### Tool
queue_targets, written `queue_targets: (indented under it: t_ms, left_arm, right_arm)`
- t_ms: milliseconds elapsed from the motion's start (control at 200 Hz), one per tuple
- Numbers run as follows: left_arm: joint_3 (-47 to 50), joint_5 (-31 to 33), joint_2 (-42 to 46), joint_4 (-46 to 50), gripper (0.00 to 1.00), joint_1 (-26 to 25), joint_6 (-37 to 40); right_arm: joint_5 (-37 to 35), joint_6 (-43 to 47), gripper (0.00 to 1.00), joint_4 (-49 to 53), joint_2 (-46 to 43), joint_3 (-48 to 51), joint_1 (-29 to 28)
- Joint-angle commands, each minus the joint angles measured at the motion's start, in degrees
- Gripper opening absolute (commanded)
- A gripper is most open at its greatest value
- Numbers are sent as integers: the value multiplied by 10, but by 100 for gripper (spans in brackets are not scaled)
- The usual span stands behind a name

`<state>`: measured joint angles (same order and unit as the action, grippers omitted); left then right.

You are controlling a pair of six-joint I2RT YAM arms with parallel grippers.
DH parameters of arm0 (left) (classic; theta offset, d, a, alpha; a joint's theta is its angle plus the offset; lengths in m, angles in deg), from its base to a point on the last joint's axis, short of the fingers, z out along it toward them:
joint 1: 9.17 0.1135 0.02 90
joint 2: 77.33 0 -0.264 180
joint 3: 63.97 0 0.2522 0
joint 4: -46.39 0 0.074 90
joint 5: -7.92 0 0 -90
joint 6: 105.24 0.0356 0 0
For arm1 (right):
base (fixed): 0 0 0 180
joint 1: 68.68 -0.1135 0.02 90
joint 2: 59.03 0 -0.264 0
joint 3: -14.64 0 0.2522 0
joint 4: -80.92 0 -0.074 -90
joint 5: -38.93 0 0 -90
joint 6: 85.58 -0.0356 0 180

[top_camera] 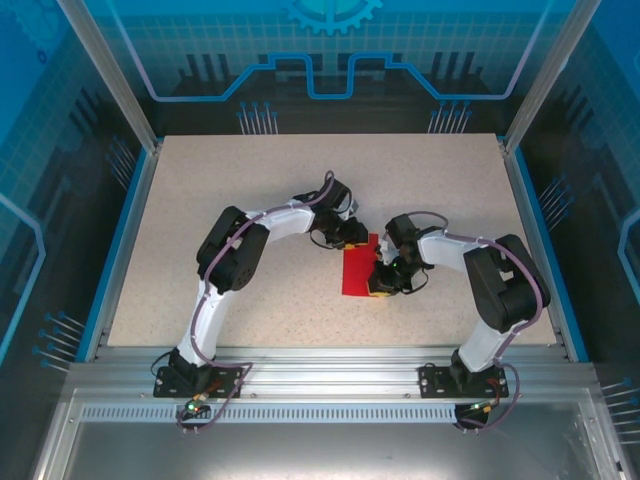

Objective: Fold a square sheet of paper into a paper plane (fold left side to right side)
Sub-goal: First fold in half a square sheet of paper at the center of the table.

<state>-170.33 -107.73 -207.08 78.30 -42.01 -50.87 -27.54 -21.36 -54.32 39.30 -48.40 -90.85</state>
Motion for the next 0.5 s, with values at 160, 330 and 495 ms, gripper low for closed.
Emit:
queue_targets:
  t_ms: [160,330,495]
  left_arm:
    - [-17,51,-28,16,36,28,22]
    - [-32,58,-31,27,36,38,26]
    - [-35,63,-32,28,36,49,28]
  right_arm:
    - [-103,10,9,52,41,17,-11]
    - [-100,11,9,50,45,20,-12]
    - [-99,10,9,47,42,23,-13]
